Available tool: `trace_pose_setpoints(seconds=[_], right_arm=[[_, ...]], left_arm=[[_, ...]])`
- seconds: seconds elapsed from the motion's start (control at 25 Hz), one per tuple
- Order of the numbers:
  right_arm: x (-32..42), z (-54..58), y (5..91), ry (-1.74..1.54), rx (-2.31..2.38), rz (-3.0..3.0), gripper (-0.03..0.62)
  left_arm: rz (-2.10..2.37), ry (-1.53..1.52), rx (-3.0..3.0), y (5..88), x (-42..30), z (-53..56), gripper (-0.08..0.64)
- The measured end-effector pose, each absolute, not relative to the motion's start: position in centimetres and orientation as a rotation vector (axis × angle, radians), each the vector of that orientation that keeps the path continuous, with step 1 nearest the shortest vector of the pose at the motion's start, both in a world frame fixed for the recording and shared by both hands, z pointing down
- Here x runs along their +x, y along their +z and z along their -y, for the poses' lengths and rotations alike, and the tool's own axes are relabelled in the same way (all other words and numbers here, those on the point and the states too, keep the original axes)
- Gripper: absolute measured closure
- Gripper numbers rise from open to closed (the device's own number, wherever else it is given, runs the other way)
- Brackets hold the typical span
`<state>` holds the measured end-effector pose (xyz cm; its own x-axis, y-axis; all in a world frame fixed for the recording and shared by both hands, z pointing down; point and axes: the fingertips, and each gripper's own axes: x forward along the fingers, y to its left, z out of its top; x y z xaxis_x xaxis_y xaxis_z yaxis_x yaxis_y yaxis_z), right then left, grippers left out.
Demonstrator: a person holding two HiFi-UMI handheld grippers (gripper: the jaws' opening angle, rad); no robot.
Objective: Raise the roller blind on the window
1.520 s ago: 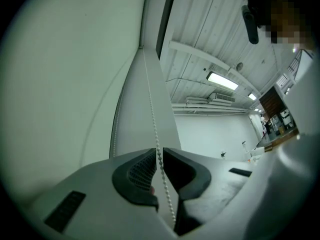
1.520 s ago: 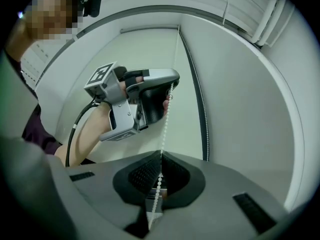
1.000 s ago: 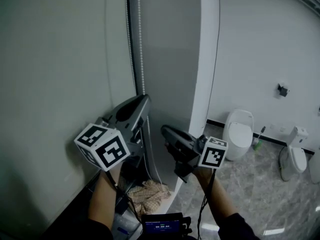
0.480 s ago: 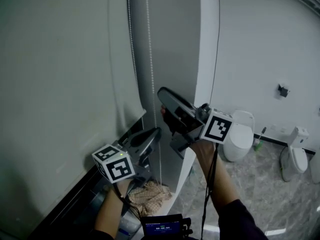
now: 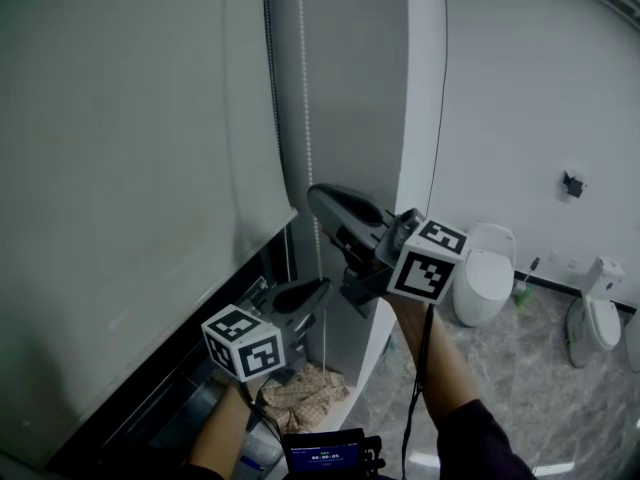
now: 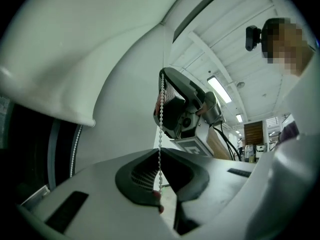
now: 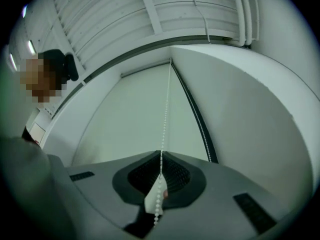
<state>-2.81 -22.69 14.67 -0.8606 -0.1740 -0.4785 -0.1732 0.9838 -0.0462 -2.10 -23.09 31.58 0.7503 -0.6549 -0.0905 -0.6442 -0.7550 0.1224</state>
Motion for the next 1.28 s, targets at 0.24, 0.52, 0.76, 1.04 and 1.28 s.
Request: trace_pose_setpoints(seconds=[0.24, 0.52, 0.76, 1.04, 1.28], right_arm=[[-5.9, 30.3, 18.4, 0.008, -0.389, -2.701, 0.574], [-6.0, 30.3, 24.7, -0.014, -0.473, -2.819, 0.574], [-6.2, 29.0, 29.4, -0.144, -0.461, -2.824, 0.574], [-7.1, 27.3, 35.0, -0.26, -0.417, -2.824, 0.574], [-6.7, 27.2, 38.2, -0.275, -0.461, -2.875, 0.574]], left_arm=[[1.111, -0.116, 2.915, 32.7, -6.2, 29.2, 0.54], [1.216, -0.316, 2.973, 23.7, -8.0, 28.6, 0.539], [1.299, -0.374, 3.026, 17.8, -7.7, 29.3, 0.538], [1.369, -0.344, 3.046, 17.4, -7.7, 29.6, 0.54], [1.378, -0.284, 3.029, 20.6, -7.3, 29.5, 0.541]])
